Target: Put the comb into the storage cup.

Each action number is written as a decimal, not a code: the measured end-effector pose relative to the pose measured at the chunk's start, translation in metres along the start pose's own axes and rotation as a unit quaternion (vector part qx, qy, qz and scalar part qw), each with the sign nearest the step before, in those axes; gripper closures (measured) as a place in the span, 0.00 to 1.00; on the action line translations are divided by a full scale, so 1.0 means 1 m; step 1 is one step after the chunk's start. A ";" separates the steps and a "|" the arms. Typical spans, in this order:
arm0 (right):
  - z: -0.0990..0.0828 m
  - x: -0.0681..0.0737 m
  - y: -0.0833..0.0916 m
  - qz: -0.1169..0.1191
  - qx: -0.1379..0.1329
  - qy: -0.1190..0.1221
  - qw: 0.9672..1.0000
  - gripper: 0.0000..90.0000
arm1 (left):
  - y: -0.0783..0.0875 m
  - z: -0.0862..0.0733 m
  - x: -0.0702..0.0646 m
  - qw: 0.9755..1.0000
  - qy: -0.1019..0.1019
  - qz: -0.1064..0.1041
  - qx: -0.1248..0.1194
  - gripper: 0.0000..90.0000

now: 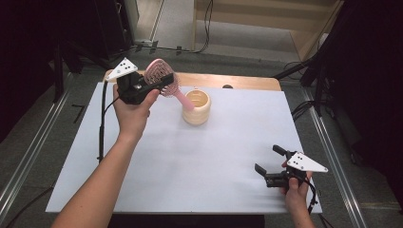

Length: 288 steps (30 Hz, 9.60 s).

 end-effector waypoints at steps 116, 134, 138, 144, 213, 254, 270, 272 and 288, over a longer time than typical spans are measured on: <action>-0.001 0.001 -0.004 0.010 0.004 0.004 1.000 0.00 | -0.091 -0.074 0.025 0.997 0.031 0.040 0.052 0.69; -0.002 0.001 -0.005 0.010 0.005 0.004 1.000 0.00 | -0.098 -0.084 0.025 0.996 0.057 0.035 0.059 0.68; -0.002 0.001 -0.005 0.010 0.006 0.004 1.000 0.00 | -0.097 -0.087 0.032 0.995 0.059 0.048 0.070 0.66; -0.002 0.001 -0.006 0.009 0.006 0.003 1.000 0.00 | -0.094 -0.093 0.040 0.992 0.055 0.078 0.088 0.46; -0.004 0.003 -0.012 0.007 0.023 0.009 1.000 0.00 | 0.012 -0.172 0.012 0.993 -0.016 0.039 0.110 0.00; -0.006 0.003 -0.013 0.001 0.030 0.013 0.999 0.00 | 0.103 -0.184 0.031 0.992 -0.012 0.091 0.090 0.00; -0.006 0.002 -0.014 0.000 0.030 0.014 0.999 0.00 | 0.129 -0.186 0.046 0.989 -0.013 0.113 0.094 0.00; -0.006 0.002 -0.014 0.000 0.031 0.013 0.999 0.00 | 0.132 -0.186 0.047 0.989 -0.013 0.114 0.094 0.00; -0.006 0.002 -0.015 -0.005 0.034 0.011 0.999 0.00 | 0.154 -0.183 0.065 0.987 -0.021 0.141 0.079 0.01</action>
Point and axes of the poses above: each handheld gripper's, and its own axes: y roughly backward along the jaws, z roughly out of its top, x roughly to its left, the point moved 7 cm from there along -y, roughly forward along the jaws
